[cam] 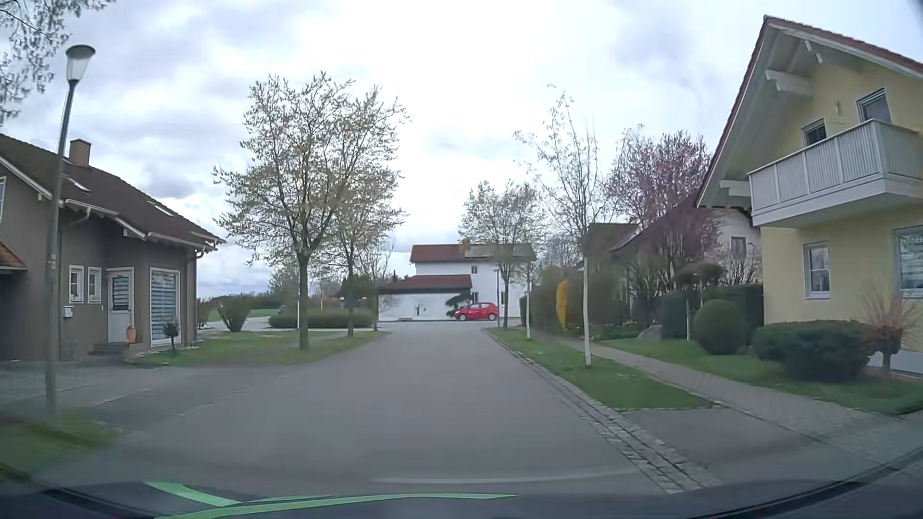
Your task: Follow the waypoints while adhering to traffic rules and regulations
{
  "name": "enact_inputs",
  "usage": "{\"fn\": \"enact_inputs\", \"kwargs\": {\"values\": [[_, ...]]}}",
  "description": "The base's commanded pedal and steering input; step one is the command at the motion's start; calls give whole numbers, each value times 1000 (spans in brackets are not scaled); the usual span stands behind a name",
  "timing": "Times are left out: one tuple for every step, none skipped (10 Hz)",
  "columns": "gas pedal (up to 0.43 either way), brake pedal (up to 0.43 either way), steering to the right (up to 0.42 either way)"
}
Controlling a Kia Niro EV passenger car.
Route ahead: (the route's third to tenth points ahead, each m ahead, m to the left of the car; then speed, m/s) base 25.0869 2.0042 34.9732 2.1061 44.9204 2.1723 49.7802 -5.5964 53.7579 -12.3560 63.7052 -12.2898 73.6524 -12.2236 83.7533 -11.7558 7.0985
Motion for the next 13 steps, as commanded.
{"fn": "enact_inputs", "kwargs": {"values": [[0, 0, 0], [0, 0, 0], [20, 0, 0], [28, 0, 0], [39, 0, 0], [47, 0, 0], [59, 0, 0], [67, 0, 0], [79, 0, 0], [79, 0, 0], [79, 0, 0], [87, 0, 0], [87, 0, 0]]}}
